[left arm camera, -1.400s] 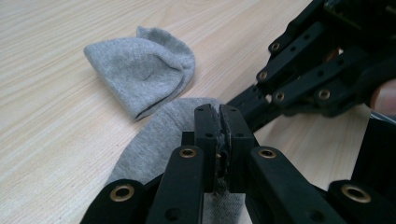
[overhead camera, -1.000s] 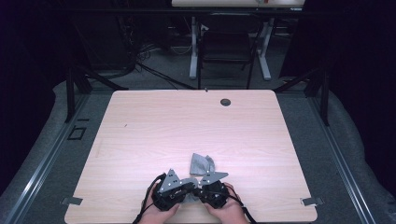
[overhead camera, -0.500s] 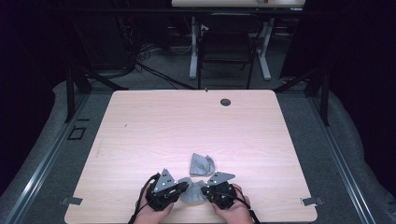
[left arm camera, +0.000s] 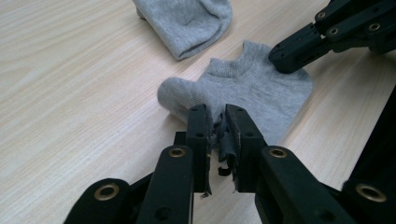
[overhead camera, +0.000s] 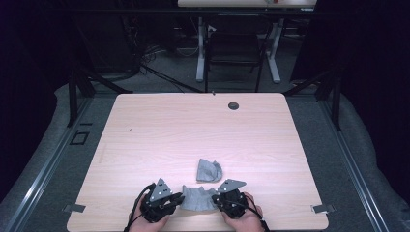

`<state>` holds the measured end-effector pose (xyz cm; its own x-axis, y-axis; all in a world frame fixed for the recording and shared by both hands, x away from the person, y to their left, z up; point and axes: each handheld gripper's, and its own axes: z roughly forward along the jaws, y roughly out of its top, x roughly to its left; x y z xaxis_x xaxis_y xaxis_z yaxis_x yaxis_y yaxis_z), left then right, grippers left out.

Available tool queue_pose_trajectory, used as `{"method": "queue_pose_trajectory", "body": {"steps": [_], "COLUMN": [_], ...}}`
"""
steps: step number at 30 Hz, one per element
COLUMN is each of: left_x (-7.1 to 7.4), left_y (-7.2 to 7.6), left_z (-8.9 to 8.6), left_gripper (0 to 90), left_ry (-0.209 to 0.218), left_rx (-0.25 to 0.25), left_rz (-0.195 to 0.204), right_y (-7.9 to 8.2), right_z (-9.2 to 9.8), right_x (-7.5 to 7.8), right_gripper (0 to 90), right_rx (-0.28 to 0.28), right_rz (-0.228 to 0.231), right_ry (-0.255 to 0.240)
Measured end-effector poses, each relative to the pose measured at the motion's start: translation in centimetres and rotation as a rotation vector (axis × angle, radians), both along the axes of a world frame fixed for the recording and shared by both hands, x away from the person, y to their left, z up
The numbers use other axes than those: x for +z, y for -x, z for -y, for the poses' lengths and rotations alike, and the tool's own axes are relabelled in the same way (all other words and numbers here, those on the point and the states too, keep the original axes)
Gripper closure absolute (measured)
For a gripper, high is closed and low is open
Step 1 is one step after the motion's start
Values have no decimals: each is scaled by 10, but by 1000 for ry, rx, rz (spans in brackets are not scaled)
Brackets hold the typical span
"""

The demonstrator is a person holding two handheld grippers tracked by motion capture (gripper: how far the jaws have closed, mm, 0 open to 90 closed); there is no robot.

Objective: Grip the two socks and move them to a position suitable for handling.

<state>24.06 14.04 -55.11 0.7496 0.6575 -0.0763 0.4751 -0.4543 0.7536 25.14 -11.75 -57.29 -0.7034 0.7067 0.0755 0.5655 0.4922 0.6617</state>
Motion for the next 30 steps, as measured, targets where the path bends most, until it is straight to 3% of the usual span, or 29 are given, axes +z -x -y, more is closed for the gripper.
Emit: {"method": "queue_pose_trajectory", "body": {"steps": [5,13,16,22,24,30], "left_x": [2,-2,-6,-19,-22,-25], "left_y": [-2,-12,-15,-17,-17,-14], "left_z": [-4,-3,-4,0,1,2], "left_gripper": [778,800,814,844,851,863], "left_ry": [22,7,3,-48,-73,-90], "left_rx": [26,45,63,79,75,101], "left_rz": [-2,21,19,2,9,13], "right_y": [1,-3,-6,-13,-13,-8], "right_z": [-1,-5,-5,-4,-4,-4], "right_x": [1,9,8,0,-3,-3], "right_gripper": [890,874,872,870,882,900], "right_rx": [1,41,35,25,19,-6], "right_rz": [1,68,70,57,53,62], "right_ry": [-1,-62,-48,-31,-24,-1]}}
